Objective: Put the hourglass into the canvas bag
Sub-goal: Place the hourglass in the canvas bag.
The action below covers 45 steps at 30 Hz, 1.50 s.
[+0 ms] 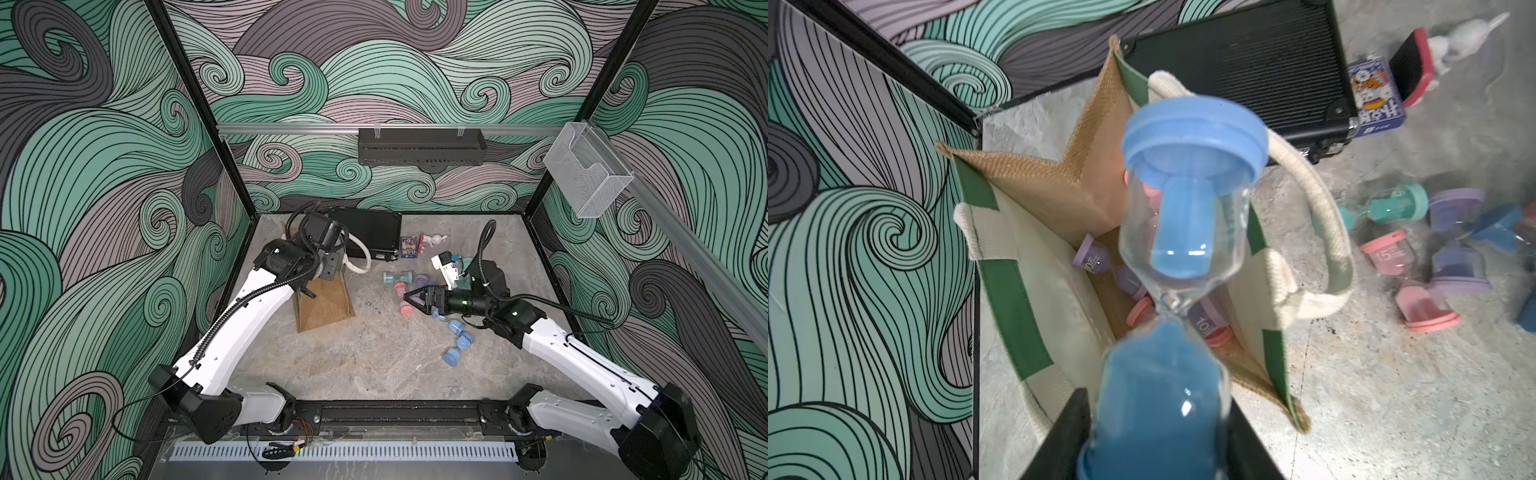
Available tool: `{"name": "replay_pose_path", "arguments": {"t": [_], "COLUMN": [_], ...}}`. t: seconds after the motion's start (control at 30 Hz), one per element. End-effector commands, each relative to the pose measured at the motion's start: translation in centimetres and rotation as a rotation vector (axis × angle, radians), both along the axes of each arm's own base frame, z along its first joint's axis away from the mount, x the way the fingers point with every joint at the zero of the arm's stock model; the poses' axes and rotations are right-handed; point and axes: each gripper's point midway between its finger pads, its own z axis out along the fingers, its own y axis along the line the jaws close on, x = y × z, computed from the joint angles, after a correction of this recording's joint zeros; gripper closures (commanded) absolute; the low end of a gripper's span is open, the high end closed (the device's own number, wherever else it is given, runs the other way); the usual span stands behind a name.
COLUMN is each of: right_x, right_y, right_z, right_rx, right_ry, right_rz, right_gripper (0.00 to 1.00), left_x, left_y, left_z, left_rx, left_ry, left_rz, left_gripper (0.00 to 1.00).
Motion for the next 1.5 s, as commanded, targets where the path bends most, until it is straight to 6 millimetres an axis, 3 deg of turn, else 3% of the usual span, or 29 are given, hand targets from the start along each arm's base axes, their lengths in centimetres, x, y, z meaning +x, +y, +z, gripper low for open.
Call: {"name": "replay_pose_path", "arguments": {"t": [0.0, 0.4, 0.53, 0.77, 1.0, 1.27, 1.4, 1.47], "right_x": [0.4, 1.9, 2.1, 2.5, 2.8, 2.9, 2.9, 2.9], "right_y": [1.1, 2.3, 2.6, 2.7, 3.0, 2.8, 2.5, 2.3], "right_z": [2.4, 3.3, 3.3, 2.8, 2.1, 1.5, 1.4, 1.5], "right_rx": [0.061, 0.075, 0.078, 0.060, 0.053, 0.035, 0.028, 0.023], "right_ry": [-0.050, -0.092, -0.089, -0.086, -0.058, -0.049, -0.057, -0.062], "right_rz": [0.022, 0.036, 0.045, 0.035, 0.039, 0.031, 0.020, 0.017], "right_gripper": [0.00, 0.00, 0.00, 0.00, 0.00, 0.00, 0.00, 0.00], "left_x": [1.2, 5.7, 6.2, 6.8, 8.0, 7.8, 7.7, 7.6], "left_y": [0.2, 0.8, 1.1, 1.3, 1.8, 2.8, 2.6, 2.3], "left_z": [-0.2, -4.6, -5.8, -4.2, -8.0, -12.5, -12.9, -12.4], "left_rx": [-0.042, -0.214, -0.240, -0.250, -0.220, -0.167, -0.191, -0.215], "left_ry": [0.032, 0.158, 0.199, 0.175, 0.297, 0.430, 0.420, 0.392], "left_rz": [0.011, 0.053, 0.061, 0.042, 0.088, 0.151, 0.154, 0.145], "left_gripper": [0.89, 0.89, 0.89, 0.87, 0.89, 0.91, 0.91, 0.85]}}
